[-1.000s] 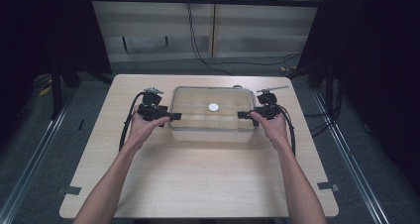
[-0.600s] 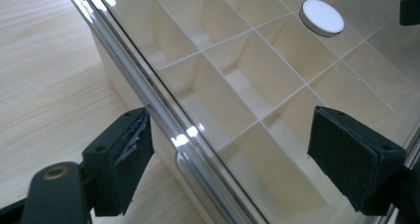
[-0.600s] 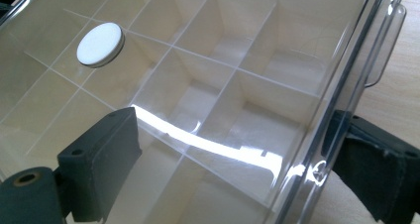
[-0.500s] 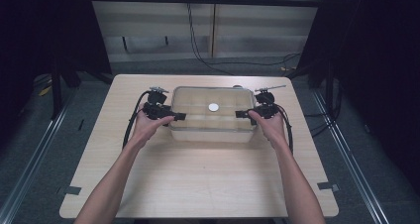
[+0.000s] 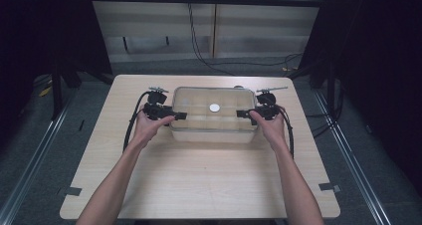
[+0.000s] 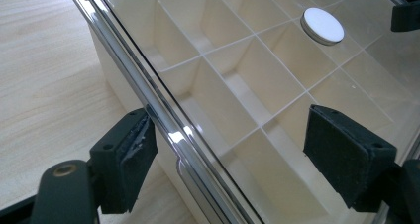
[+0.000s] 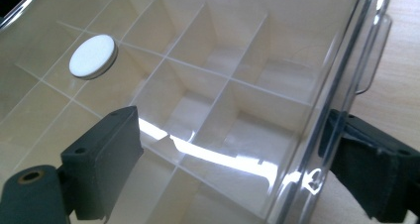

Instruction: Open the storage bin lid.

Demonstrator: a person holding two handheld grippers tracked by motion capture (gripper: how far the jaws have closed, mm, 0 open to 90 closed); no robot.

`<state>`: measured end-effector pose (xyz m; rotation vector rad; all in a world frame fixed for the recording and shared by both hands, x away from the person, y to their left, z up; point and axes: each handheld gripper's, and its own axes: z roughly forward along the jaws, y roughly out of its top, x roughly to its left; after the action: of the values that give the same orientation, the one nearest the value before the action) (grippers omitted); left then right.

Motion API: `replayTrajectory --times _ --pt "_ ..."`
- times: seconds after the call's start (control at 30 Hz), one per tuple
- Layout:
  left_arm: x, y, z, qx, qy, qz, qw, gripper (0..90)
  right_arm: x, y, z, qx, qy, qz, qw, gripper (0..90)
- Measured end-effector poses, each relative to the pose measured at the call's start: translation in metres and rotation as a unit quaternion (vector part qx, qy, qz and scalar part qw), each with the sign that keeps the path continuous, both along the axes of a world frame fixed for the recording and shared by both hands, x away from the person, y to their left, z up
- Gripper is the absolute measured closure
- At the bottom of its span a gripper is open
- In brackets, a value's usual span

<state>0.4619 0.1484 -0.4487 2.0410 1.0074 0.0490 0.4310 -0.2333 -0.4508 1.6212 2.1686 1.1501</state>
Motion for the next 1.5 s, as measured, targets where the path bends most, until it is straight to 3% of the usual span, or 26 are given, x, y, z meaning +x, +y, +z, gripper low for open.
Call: replayTrajectory --times 0.3,0.77,1.2,1.37,1.5 --pt "-0.003 0.002 -0.001 -0.013 -0.002 0.007 0.9999 22.3 -0.003 -0.002 0.004 -0.015 -0.025 -0.007 0.9996 15.4" --pt "-0.004 0.005 -0.003 -0.026 -0.002 0.008 0.9996 23.7 -0.005 -0.006 0.006 -0.003 -0.033 -0.006 0.9994 18.0" --pt "-0.007 0.01 0.003 -0.026 -0.028 0.011 0.9992 31.5 -0.007 -0.006 0.007 -0.004 -0.048 -0.011 0.9988 21.3" --pt "-0.009 0.015 0.006 -0.044 -0.044 0.019 0.9979 40.1 -0.01 -0.011 0.008 0.021 -0.049 -0.008 0.9986 25.5" --pt "-0.011 0.016 0.01 -0.035 -0.055 0.017 0.9977 42.4 -0.013 -0.017 0.01 0.049 -0.058 -0.006 0.9971 29.1"
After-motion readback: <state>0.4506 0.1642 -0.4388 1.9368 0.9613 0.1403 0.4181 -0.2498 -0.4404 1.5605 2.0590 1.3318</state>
